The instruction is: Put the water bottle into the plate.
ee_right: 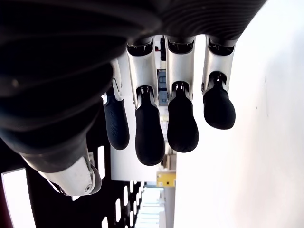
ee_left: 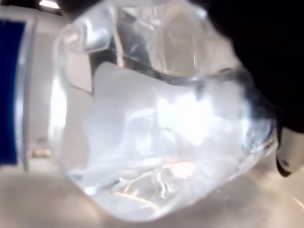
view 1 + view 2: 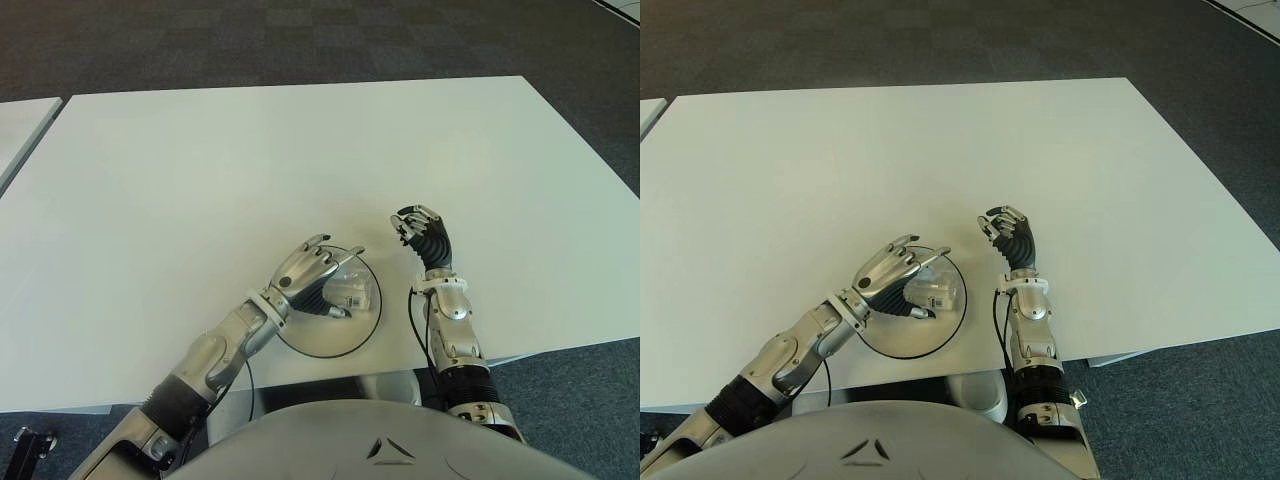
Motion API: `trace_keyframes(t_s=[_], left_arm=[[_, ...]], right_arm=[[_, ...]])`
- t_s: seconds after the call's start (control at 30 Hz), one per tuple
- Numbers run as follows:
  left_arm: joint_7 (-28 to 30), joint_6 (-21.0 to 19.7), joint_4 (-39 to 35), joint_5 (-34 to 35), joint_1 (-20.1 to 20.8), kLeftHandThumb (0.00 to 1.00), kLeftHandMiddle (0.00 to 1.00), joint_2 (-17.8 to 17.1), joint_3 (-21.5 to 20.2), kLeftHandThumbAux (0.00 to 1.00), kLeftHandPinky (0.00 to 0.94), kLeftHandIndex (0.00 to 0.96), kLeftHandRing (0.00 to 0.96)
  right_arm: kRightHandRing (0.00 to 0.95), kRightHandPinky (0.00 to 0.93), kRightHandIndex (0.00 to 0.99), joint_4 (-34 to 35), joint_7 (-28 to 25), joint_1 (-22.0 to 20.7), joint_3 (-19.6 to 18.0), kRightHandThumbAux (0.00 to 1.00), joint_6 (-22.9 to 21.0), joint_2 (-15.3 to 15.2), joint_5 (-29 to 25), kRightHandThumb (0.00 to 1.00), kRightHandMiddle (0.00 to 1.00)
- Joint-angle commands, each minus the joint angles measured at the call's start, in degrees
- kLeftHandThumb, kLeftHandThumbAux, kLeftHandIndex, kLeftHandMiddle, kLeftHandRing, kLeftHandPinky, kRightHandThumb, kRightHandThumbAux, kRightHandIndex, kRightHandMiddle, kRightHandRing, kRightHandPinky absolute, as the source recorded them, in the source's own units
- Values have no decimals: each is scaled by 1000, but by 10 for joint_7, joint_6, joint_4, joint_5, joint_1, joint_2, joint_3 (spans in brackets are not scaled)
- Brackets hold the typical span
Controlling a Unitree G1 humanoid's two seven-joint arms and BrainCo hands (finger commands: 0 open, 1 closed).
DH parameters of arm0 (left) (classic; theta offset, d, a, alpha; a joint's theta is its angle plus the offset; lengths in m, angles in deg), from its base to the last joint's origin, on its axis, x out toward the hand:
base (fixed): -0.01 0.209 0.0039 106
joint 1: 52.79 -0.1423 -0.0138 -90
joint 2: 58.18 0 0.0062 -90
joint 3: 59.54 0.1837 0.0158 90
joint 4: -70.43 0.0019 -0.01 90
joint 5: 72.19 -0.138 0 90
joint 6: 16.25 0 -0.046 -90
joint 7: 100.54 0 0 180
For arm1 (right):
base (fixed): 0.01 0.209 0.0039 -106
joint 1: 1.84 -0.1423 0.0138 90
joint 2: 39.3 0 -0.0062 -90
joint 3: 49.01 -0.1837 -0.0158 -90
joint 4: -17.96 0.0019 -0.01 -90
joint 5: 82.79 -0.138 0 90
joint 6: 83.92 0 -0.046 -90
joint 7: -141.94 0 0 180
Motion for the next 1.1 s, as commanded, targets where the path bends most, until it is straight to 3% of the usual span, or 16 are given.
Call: trace_keyframes(t_s=[0.03,0.5,1.1], left_arm=[[-25,-9,3,-13,-2,72,0,-1,-1,500,0,0,0],[-77,-37,-13,-47,-8,123,0,-1,-3,379,0,0,0],[-200,-64,1,-97,-7,126,0,2,5,310,0,0,0]], right_arm=[[707,733,437,-9,-2,-4,-1,724,-12,2,-8,712,693],[712,740,438,-11,-3,-6,-2,724,-8,2,-10,711,699],[708,730,437,-8,0,-4,-1,724,-10,0,-6,711,698]])
